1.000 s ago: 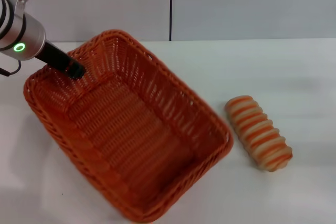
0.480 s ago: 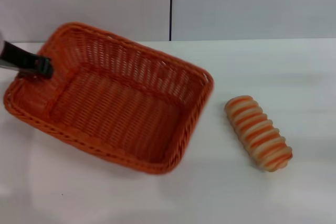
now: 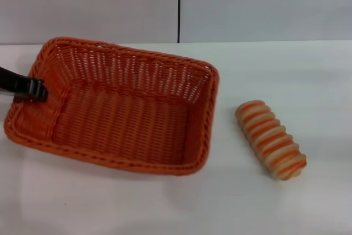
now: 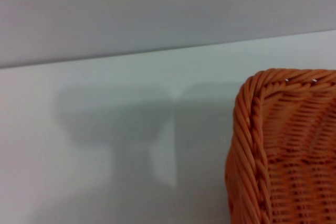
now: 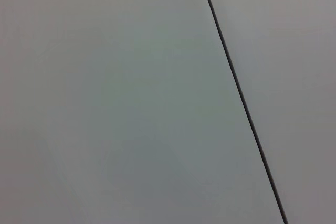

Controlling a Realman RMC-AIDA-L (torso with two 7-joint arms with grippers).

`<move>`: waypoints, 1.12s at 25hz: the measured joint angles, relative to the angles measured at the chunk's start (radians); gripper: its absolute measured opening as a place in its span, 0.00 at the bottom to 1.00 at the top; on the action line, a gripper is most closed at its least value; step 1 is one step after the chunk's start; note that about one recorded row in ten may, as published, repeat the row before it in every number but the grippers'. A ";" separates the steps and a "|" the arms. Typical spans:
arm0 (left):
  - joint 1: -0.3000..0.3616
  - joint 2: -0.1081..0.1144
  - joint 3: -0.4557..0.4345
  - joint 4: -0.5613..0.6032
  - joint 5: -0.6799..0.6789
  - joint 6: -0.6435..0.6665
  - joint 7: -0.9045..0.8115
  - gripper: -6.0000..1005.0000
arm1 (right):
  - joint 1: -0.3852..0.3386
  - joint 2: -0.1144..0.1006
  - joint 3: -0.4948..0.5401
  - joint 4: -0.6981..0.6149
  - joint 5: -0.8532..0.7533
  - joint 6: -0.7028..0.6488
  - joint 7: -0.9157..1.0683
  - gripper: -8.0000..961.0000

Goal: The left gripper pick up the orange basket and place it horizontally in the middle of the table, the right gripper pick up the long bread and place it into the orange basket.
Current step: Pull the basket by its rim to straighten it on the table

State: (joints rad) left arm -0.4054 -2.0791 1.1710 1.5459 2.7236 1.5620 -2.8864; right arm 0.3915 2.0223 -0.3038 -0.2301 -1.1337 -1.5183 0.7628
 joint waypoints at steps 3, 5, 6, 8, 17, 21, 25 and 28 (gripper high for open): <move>0.057 0.000 0.021 0.054 -0.051 0.017 -0.001 0.16 | 0.002 -0.004 -0.005 0.000 -0.002 -0.001 0.003 0.64; 0.092 0.000 0.031 0.068 -0.082 0.019 -0.001 0.16 | 0.003 -0.004 -0.007 0.000 -0.003 -0.003 0.003 0.64; 0.105 -0.001 0.035 0.071 -0.094 0.017 -0.002 0.16 | 0.003 -0.004 -0.009 0.000 -0.004 -0.004 0.004 0.64; 0.132 -0.001 0.044 0.074 -0.125 0.010 -0.002 0.15 | 0.004 -0.004 -0.009 0.002 -0.005 -0.007 0.004 0.64; 0.171 -0.001 0.089 0.083 -0.171 -0.011 0.002 0.16 | 0.004 -0.001 -0.023 0.001 -0.007 -0.010 0.005 0.64; 0.166 0.000 0.097 0.079 -0.173 -0.019 0.002 0.17 | 0.000 0.000 -0.023 0.002 -0.007 -0.010 0.005 0.64; 0.159 0.002 0.092 0.070 -0.175 -0.026 0.003 0.18 | -0.001 -0.002 -0.023 0.002 -0.007 -0.010 0.006 0.64; 0.151 0.005 0.075 0.048 -0.181 -0.027 0.005 0.18 | 0.001 -0.003 -0.033 0.001 -0.007 -0.009 0.006 0.64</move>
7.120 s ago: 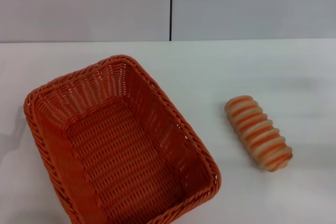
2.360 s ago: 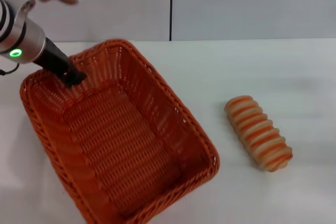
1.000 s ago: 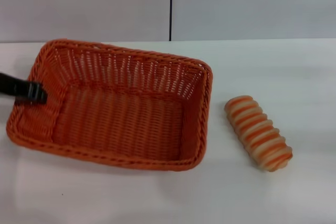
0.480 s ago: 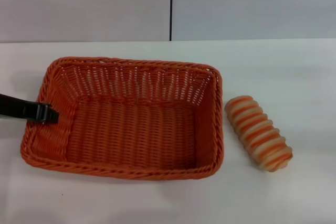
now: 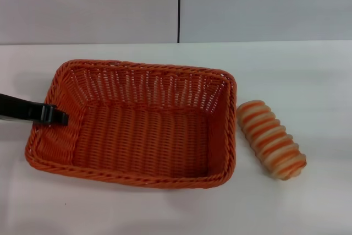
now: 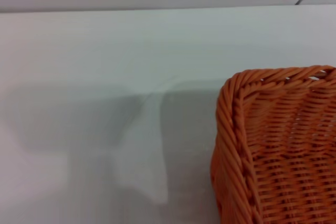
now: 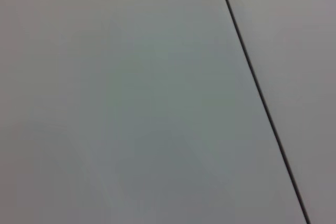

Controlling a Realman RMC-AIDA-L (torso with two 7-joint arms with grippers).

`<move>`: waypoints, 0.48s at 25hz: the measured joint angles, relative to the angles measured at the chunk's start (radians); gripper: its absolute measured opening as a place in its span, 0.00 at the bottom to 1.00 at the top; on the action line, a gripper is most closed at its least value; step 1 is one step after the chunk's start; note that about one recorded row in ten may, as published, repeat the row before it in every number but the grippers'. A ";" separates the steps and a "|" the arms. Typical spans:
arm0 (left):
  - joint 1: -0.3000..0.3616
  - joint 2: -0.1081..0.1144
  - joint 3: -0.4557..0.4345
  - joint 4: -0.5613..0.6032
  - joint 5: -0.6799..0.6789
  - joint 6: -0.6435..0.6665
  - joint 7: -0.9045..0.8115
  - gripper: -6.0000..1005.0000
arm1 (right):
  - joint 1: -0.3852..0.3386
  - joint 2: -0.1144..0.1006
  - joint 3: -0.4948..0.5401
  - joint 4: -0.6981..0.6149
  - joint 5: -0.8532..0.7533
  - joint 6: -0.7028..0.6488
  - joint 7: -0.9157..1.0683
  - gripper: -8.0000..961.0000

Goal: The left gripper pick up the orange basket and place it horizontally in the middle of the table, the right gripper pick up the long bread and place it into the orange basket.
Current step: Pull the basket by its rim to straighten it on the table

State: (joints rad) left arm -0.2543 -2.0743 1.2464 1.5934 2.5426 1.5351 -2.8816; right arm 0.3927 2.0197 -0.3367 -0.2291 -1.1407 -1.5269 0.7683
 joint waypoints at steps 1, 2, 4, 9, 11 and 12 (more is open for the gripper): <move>0.000 0.000 0.000 0.000 0.000 0.000 0.000 0.21 | 0.000 0.000 0.000 0.000 0.000 0.000 0.000 0.64; -0.003 0.001 -0.003 -0.010 -0.004 0.001 0.000 0.24 | 0.001 0.000 -0.004 0.000 0.000 0.002 0.000 0.64; -0.006 0.002 -0.007 -0.022 -0.014 0.004 0.001 0.29 | 0.003 0.000 -0.011 -0.001 0.000 0.005 0.000 0.64; -0.006 0.007 -0.023 -0.009 -0.040 0.011 0.002 0.42 | 0.004 -0.002 -0.015 -0.002 -0.002 0.004 0.000 0.64; -0.004 0.010 -0.045 -0.001 -0.060 0.020 0.007 0.50 | 0.002 -0.003 -0.015 -0.005 -0.007 0.005 0.003 0.64; -0.003 0.011 -0.067 0.005 -0.076 0.029 0.019 0.54 | 0.000 -0.004 -0.015 -0.008 -0.011 0.005 0.009 0.64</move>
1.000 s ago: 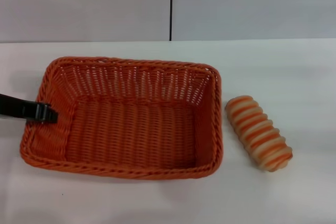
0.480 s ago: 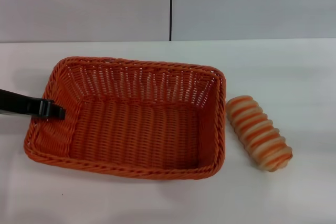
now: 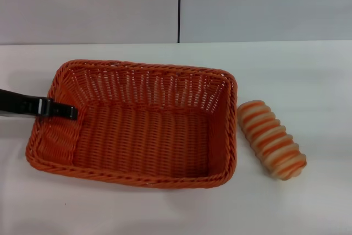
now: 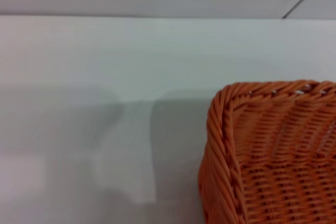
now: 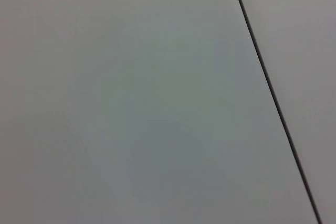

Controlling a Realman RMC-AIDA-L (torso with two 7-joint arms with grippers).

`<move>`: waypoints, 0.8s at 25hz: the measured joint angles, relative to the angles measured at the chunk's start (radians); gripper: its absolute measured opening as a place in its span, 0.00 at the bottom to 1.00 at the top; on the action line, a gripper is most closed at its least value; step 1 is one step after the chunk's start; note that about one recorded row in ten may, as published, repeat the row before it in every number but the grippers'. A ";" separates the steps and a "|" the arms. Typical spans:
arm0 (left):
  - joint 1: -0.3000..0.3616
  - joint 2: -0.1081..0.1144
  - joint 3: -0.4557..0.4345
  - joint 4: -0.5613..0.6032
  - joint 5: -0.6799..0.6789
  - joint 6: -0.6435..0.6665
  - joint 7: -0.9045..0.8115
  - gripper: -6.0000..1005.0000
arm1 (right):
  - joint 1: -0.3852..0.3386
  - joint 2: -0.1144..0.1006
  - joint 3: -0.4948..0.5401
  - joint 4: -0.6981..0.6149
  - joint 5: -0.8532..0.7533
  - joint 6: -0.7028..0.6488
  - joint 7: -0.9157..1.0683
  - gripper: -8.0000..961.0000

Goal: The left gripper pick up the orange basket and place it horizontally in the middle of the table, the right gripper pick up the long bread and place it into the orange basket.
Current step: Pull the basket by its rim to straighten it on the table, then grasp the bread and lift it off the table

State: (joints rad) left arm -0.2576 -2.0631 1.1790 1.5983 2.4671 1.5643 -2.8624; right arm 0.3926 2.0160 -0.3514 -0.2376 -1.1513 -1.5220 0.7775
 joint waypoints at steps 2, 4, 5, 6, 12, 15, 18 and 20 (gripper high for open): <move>0.001 0.000 -0.014 0.007 -0.012 0.004 0.010 0.61 | -0.010 0.001 0.000 -0.031 -0.021 0.000 0.041 0.64; 0.008 0.000 -0.046 0.029 -0.044 0.008 0.036 0.69 | -0.024 0.004 0.000 -0.079 -0.050 0.001 0.100 0.64; 0.013 0.000 -0.066 0.042 -0.062 0.007 0.051 0.72 | -0.032 0.004 0.001 -0.107 -0.065 0.003 0.132 0.64; 0.017 0.000 -0.085 0.050 -0.077 0.007 0.068 0.75 | -0.043 0.005 0.001 -0.141 -0.080 0.004 0.177 0.64; 0.051 -0.002 -0.216 0.048 -0.199 -0.028 0.221 0.82 | -0.103 0.016 0.004 -0.487 -0.252 0.078 0.569 0.64; 0.118 -0.003 -0.259 -0.018 -0.377 -0.121 0.431 0.82 | -0.101 0.016 0.010 -0.685 -0.448 0.122 0.821 0.64; 0.168 -0.003 -0.263 -0.105 -0.541 -0.188 0.650 0.81 | -0.059 -0.001 0.008 -0.890 -0.746 0.099 1.126 0.64; 0.183 -0.003 -0.263 -0.166 -0.622 -0.203 0.753 0.81 | -0.020 -0.019 0.004 -0.948 -0.896 0.040 1.242 0.64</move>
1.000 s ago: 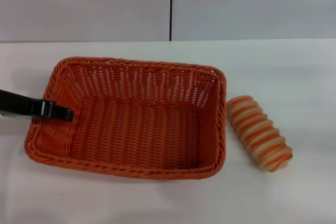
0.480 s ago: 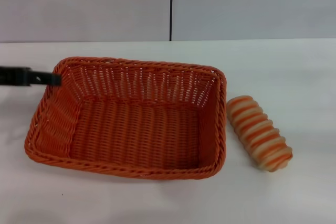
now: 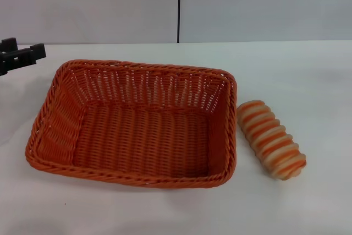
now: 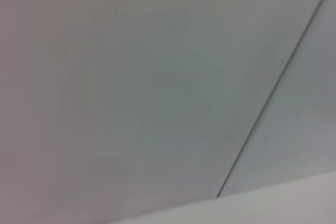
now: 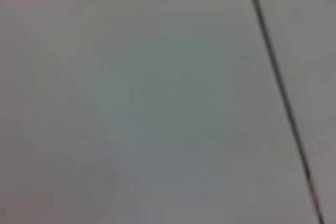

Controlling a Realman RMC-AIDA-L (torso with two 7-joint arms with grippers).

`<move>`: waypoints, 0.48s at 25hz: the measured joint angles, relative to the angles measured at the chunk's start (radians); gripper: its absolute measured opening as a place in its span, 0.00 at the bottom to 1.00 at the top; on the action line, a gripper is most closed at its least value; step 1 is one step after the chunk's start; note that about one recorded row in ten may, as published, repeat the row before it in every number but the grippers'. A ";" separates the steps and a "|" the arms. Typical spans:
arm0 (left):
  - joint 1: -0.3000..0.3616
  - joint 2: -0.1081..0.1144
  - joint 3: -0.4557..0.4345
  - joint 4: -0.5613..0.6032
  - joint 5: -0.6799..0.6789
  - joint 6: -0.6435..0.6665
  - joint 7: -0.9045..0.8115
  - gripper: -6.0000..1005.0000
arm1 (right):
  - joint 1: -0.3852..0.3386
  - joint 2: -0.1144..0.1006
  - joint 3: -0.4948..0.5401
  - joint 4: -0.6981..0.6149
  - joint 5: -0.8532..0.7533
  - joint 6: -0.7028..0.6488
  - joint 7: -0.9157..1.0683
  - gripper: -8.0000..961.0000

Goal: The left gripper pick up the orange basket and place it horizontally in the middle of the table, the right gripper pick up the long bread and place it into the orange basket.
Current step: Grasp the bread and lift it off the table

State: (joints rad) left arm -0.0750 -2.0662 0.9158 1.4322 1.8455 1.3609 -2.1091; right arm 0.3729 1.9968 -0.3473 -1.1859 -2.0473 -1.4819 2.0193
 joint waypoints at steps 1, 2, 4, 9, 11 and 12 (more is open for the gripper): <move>0.008 0.000 -0.003 -0.049 -0.059 -0.008 0.076 0.81 | 0.000 0.000 0.000 0.000 0.000 0.000 0.000 0.64; 0.013 0.000 -0.005 -0.083 -0.103 -0.012 0.132 0.81 | 0.028 -0.013 -0.002 -0.015 -0.076 -0.043 0.043 0.64; 0.021 0.000 -0.015 -0.204 -0.229 -0.012 0.292 0.81 | 0.092 -0.038 -0.006 -0.023 -0.228 -0.142 0.113 0.64; 0.024 0.002 -0.037 -0.441 -0.427 0.027 0.615 0.81 | 0.218 -0.067 -0.111 0.005 -0.455 -0.322 0.206 0.64; 0.024 0.001 -0.049 -0.513 -0.479 0.055 0.728 0.81 | 0.236 -0.067 -0.194 0.013 -0.473 -0.337 0.248 0.64; 0.025 0.001 -0.051 -0.540 -0.500 0.067 0.767 0.81 | 0.244 -0.067 -0.239 0.019 -0.476 -0.339 0.272 0.64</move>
State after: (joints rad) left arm -0.0503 -2.0657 0.8645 0.8925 1.3452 1.4279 -1.3424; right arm 0.6168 1.9301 -0.5860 -1.1674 -2.5232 -1.8213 2.2909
